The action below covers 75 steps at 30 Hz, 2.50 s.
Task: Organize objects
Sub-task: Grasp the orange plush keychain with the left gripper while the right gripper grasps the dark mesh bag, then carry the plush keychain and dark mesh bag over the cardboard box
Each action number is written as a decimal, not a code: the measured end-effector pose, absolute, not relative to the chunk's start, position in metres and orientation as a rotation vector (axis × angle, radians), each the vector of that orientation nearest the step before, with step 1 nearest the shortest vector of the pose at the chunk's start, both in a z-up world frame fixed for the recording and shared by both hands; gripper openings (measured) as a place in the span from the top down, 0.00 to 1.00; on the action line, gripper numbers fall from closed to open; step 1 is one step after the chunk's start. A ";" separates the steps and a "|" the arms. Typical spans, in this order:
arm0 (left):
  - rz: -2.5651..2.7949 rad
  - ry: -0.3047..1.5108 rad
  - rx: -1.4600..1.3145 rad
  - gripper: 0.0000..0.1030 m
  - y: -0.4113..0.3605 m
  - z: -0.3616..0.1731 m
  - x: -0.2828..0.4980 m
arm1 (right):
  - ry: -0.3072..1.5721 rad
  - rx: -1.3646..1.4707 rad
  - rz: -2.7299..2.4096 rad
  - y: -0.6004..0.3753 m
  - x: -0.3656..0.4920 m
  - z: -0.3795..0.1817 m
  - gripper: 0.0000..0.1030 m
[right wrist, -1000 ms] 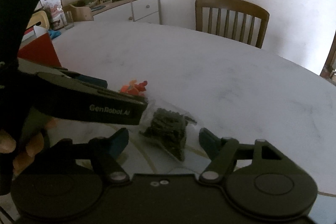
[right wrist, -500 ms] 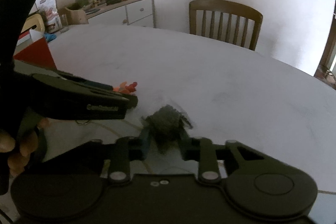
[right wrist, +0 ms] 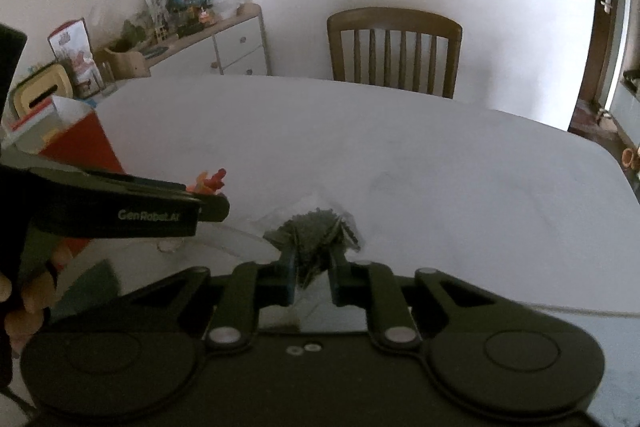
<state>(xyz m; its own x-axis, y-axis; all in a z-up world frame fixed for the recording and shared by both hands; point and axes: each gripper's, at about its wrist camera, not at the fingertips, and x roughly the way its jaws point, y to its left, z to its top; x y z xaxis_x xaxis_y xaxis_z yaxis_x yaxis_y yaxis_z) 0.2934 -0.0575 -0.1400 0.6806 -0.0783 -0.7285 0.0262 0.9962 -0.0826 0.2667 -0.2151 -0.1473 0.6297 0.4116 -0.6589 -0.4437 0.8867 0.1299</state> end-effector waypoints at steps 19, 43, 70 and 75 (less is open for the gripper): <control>-0.150 0.791 -0.126 0.62 -0.020 -0.063 0.216 | 0.705 -0.030 0.488 -0.200 0.184 -0.065 0.86; -0.075 0.763 -0.157 0.62 0.137 -0.012 0.163 | 0.634 -0.119 0.600 -0.065 0.134 -0.005 0.86; 0.074 0.866 -0.120 0.62 0.272 -0.048 0.203 | 0.693 -0.196 0.601 0.044 0.145 -0.037 0.86; 0.060 0.894 -0.093 0.62 0.271 -0.059 0.215 | 0.727 -0.222 0.594 0.056 0.150 -0.051 0.86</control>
